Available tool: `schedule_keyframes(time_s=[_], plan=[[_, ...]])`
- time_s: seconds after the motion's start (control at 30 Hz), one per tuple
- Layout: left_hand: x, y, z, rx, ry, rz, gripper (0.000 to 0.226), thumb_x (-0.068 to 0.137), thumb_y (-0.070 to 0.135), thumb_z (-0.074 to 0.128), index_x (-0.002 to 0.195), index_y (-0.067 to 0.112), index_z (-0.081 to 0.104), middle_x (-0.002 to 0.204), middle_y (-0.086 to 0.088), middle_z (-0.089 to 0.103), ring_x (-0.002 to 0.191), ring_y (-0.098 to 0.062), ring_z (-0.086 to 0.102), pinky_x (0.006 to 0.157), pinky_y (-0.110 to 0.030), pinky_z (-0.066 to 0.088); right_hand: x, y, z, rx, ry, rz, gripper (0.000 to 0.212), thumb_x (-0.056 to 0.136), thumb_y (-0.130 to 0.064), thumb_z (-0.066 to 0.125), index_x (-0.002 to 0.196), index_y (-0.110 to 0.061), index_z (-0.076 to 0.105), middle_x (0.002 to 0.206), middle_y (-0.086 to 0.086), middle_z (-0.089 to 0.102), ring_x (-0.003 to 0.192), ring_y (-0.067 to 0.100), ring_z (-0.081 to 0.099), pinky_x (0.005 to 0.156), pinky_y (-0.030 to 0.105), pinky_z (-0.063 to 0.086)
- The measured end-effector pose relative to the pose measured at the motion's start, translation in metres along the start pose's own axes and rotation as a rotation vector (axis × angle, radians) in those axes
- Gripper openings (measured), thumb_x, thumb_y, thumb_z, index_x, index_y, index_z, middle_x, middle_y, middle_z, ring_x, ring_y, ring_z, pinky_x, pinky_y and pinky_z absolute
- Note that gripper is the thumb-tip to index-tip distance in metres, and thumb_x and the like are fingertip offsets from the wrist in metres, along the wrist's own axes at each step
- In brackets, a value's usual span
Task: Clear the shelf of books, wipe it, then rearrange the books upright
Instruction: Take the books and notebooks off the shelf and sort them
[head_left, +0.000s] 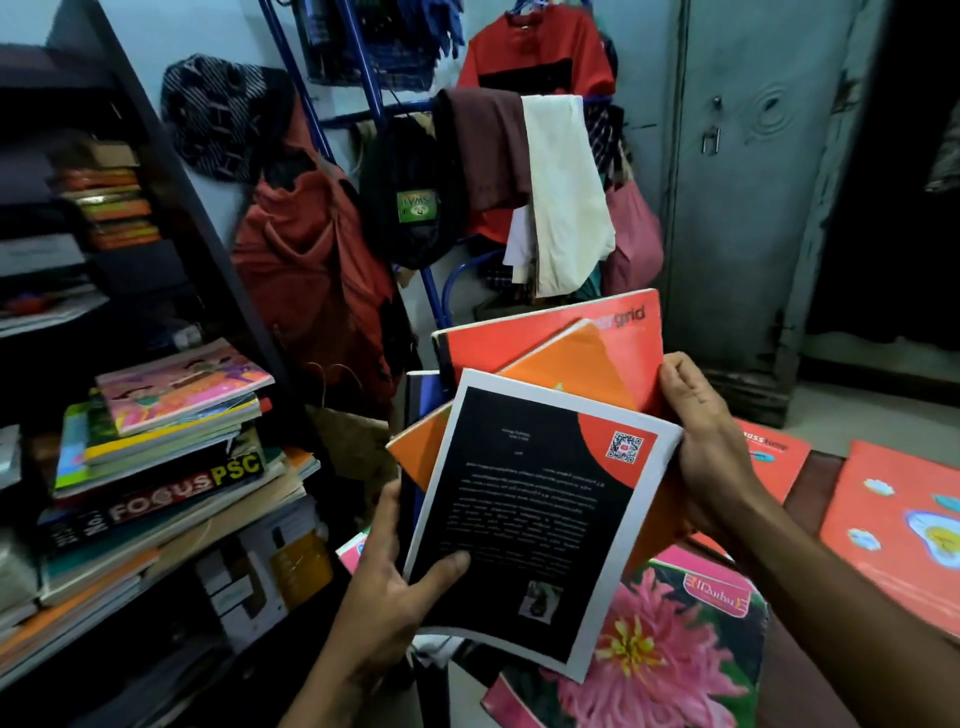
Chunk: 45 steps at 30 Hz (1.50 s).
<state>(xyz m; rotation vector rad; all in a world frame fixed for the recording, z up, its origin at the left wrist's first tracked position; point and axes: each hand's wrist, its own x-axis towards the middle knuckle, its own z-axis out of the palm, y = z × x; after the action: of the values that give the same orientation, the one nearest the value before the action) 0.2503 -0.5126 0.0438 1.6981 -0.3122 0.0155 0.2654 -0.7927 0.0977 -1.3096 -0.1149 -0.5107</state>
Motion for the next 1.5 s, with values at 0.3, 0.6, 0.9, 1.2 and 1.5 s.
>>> schedule_keyframes(time_s=[0.3, 0.6, 0.9, 1.2, 1.5], plan=[[-0.009, -0.005, 0.001, -0.138, 0.095, -0.144, 0.117, 0.073, 0.018, 0.080, 0.157, 0.041, 0.002, 0.141, 0.021, 0.028, 0.113, 0.005, 0.048, 0.085, -0.016, 0.051, -0.023, 0.020, 0.012, 0.106, -0.268, 0.193, 0.050, 0.096, -0.053, 0.044, 0.138, -0.028, 0.055, 0.127, 0.004, 0.070, 0.116, 0.021, 0.067, 0.084, 0.028, 0.058], [0.004, 0.027, 0.035, -0.105, -0.040, 0.148, 0.075, 0.077, -0.001, 0.075, 0.140, 0.022, 0.043, 0.124, 0.012, 0.070, 0.112, -0.007, 0.067, 0.085, -0.022, 0.057, -0.031, -0.023, -0.023, -0.163, -0.123, -0.255, 0.056, 0.078, -0.039, 0.076, 0.123, -0.019, 0.048, 0.112, -0.006, 0.063, 0.104, 0.008, 0.060, 0.090, 0.024, 0.048], [-0.036, 0.013, 0.134, -0.053, -0.382, 0.020, 0.093, 0.065, 0.039, 0.092, 0.143, 0.020, 0.044, 0.132, 0.003, 0.067, 0.123, -0.015, 0.063, 0.109, -0.047, 0.046, -0.148, -0.049, -0.113, -0.435, 0.220, -0.178, 0.064, 0.077, -0.047, 0.078, 0.121, -0.007, 0.056, 0.107, -0.007, 0.073, 0.100, 0.010, 0.068, 0.086, 0.030, 0.054], [-0.043, 0.024, 0.142, -0.184, -0.476, -0.083, 0.069, 0.078, 0.021, 0.071, 0.143, 0.016, 0.049, 0.131, -0.001, 0.068, 0.127, -0.023, 0.060, 0.103, -0.034, 0.049, -0.164, -0.028, -0.119, -0.389, 0.331, -0.097, 0.052, 0.086, -0.033, 0.074, 0.129, -0.018, 0.049, 0.118, 0.000, 0.069, 0.112, 0.015, 0.065, 0.096, 0.030, 0.051], [-0.044, 0.056, 0.132, -0.375, -0.545, -0.369, 0.046, 0.102, 0.048, 0.043, 0.141, 0.026, 0.057, 0.130, -0.010, 0.068, 0.117, -0.033, 0.066, 0.095, -0.052, 0.056, -0.149, -0.033, -0.113, 0.107, 0.425, 0.241, 0.027, 0.103, -0.023, 0.054, 0.124, -0.008, 0.065, 0.115, 0.010, 0.074, 0.108, 0.025, 0.070, 0.092, 0.038, 0.057]])
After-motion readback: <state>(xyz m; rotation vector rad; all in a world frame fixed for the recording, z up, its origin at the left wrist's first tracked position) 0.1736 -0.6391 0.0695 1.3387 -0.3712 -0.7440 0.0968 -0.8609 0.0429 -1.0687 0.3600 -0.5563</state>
